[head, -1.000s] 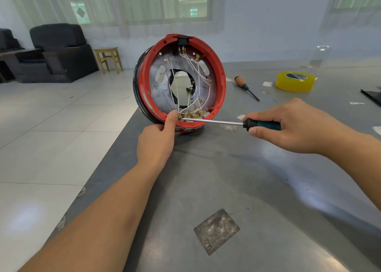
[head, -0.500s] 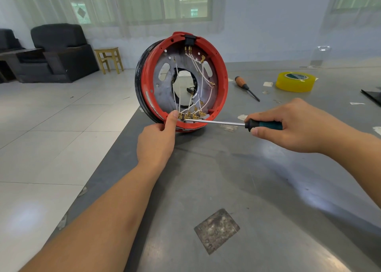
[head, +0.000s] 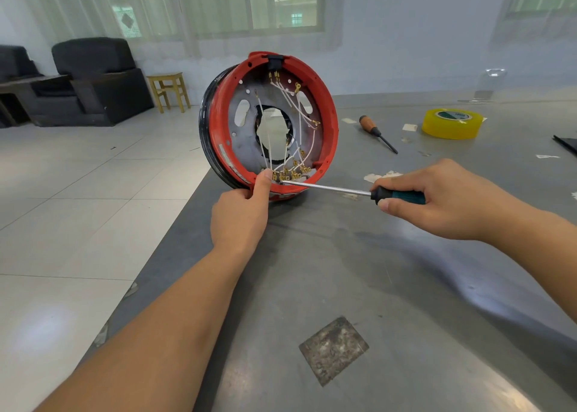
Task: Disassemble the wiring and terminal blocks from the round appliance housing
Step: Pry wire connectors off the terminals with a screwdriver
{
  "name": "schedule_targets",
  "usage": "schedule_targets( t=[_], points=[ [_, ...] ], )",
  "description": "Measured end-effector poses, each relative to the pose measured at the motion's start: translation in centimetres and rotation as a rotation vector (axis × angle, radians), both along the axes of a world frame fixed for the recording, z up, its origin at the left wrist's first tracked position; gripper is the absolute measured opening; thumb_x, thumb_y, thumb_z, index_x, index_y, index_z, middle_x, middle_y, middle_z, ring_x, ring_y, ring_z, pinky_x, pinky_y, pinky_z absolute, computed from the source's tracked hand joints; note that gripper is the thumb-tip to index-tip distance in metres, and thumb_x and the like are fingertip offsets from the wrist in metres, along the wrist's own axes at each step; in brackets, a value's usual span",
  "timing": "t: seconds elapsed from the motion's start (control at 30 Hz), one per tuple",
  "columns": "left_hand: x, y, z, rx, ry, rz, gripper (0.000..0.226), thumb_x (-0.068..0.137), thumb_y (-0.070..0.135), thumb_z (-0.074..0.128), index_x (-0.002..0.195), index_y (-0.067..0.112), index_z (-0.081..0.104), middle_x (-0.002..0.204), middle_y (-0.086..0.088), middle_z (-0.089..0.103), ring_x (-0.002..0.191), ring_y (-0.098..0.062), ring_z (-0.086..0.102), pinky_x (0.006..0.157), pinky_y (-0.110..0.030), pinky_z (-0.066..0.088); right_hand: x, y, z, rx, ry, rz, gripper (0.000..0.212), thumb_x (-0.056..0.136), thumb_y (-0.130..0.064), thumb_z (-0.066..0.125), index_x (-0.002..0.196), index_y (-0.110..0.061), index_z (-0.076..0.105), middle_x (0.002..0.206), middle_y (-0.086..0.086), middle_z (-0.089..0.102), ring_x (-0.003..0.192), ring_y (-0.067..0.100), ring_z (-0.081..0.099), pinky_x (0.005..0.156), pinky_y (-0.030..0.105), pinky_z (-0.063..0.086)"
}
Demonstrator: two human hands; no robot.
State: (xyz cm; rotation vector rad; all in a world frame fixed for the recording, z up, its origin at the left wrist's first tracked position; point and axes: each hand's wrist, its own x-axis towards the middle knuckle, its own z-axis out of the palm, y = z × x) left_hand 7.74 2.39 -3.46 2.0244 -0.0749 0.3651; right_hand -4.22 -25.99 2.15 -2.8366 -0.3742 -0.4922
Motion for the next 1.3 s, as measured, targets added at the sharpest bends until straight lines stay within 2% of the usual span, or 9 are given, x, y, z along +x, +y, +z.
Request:
schedule_targets(
  t=[0.1, 0.2, 0.33, 0.43, 0.6, 0.77, 1.07, 1.17, 1.3],
  points=[
    [0.1, 0.1, 0.1, -0.022, 0.013, 0.006, 0.074, 0.097, 0.073, 0.049, 0.046, 0.018, 0.045, 0.042, 0.005, 0.047, 0.056, -0.02, 0.052, 0.054, -0.033, 0.034, 0.0, 0.4, -0.5, -0.003, -0.014, -0.002, 0.042, 0.093, -0.059, 0.046, 0.119, -0.033, 0.066, 0.103, 0.0, 0.075, 0.081, 0.005, 0.06, 0.062, 0.028, 0.052],
    [0.1, 0.2, 0.0, -0.049, 0.04, 0.009, 0.074, 0.096, 0.074, 0.05, 0.046, 0.018, 0.047, 0.039, 0.008, 0.048, 0.056, -0.019, 0.051, 0.055, -0.033, 0.033, -0.3, 1.1, -0.9, 0.038, -0.07, 0.028, 0.026, 0.098, -0.047, 0.055, 0.115, -0.033, 0.069, 0.096, -0.008, 0.071, 0.085, -0.002, 0.058, 0.069, 0.015, 0.047],
    [0.2, 0.1, 0.0, -0.073, 0.054, 0.017, 0.076, 0.095, 0.077, 0.048, 0.058, 0.012, 0.061, 0.058, -0.002, 0.06, 0.061, -0.02, 0.057, 0.058, -0.033, 0.039, -0.4, 1.9, -1.4, 0.062, -0.069, -0.006, 0.028, 0.098, -0.047, 0.054, 0.115, -0.033, 0.071, 0.089, -0.004, 0.072, 0.08, 0.007, 0.06, 0.063, 0.019, 0.049],
    [0.2, 0.2, 0.0, -0.091, 0.047, 0.029, 0.073, 0.095, 0.075, 0.049, 0.055, 0.014, 0.056, 0.057, -0.001, 0.058, 0.059, -0.019, 0.056, 0.057, -0.032, 0.038, -0.3, 2.2, -1.8, 0.095, -0.034, -0.012, 0.026, 0.097, -0.043, 0.056, 0.115, -0.032, 0.071, 0.078, -0.007, 0.068, 0.08, -0.001, 0.057, 0.058, 0.017, 0.043],
    [0.3, 0.2, 0.0, -0.116, 0.061, 0.033, 0.072, 0.094, 0.076, 0.049, 0.056, 0.016, 0.058, 0.059, 0.0, 0.06, 0.06, -0.019, 0.057, 0.058, -0.032, 0.039, -0.1, 2.6, -2.5, 0.08, 0.053, -0.044, 0.029, 0.098, -0.05, 0.05, 0.123, -0.042, 0.062, 0.087, -0.021, 0.062, 0.089, -0.009, 0.055, 0.058, 0.012, 0.04],
    [0.3, 0.2, 0.0, -0.142, 0.048, 0.053, 0.074, 0.094, 0.077, 0.048, 0.054, 0.015, 0.055, 0.057, 0.0, 0.059, 0.058, -0.018, 0.054, 0.057, -0.032, 0.038, -0.1, 3.2, -2.7, 0.117, 0.108, -0.065, 0.035, 0.095, -0.06, 0.042, 0.122, -0.044, 0.057, 0.089, -0.011, 0.068, 0.074, 0.007, 0.061, 0.068, 0.035, 0.054],
    [1.0, 0.2, -0.3, -0.166, 0.065, 0.059, 0.08, 0.094, 0.08, 0.042, 0.083, 0.009, 0.078, 0.082, -0.002, 0.076, 0.078, -0.013, 0.065, 0.064, -0.026, 0.044, -0.2, 4.4, -3.0, 0.259, 0.189, -0.091, 0.023, 0.098, -0.057, 0.047, 0.111, -0.042, 0.06, 0.085, -0.011, 0.067, 0.076, 0.007, 0.061, 0.073, 0.038, 0.055],
    [0.8, 0.2, -0.2, -0.172, 0.077, 0.06, 0.079, 0.094, 0.081, 0.042, 0.075, 0.013, 0.077, 0.073, 0.005, 0.073, 0.073, -0.01, 0.062, 0.06, -0.028, 0.039, -0.1, 4.9, -3.1, 0.393, 0.228, -0.061, 0.017, 0.1, -0.049, 0.052, 0.105, -0.038, 0.063, 0.072, -0.015, 0.064, 0.06, 0.004, 0.057, 0.062, 0.03, 0.049],
    [0.4, 0.2, 0.1, -0.168, 0.09, 0.077, 0.076, 0.093, 0.079, 0.048, 0.05, 0.017, 0.045, 0.038, 0.012, 0.045, 0.053, -0.017, 0.046, 0.055, -0.033, 0.031, -0.2, 5.5, -2.9, 0.652, 0.338, -0.018, 0.012, 0.102, -0.038, 0.056, 0.102, -0.031, 0.066, 0.059, -0.003, 0.053, 0.043, 0.012, 0.044, 0.041, 0.021, 0.038]
  ],
)
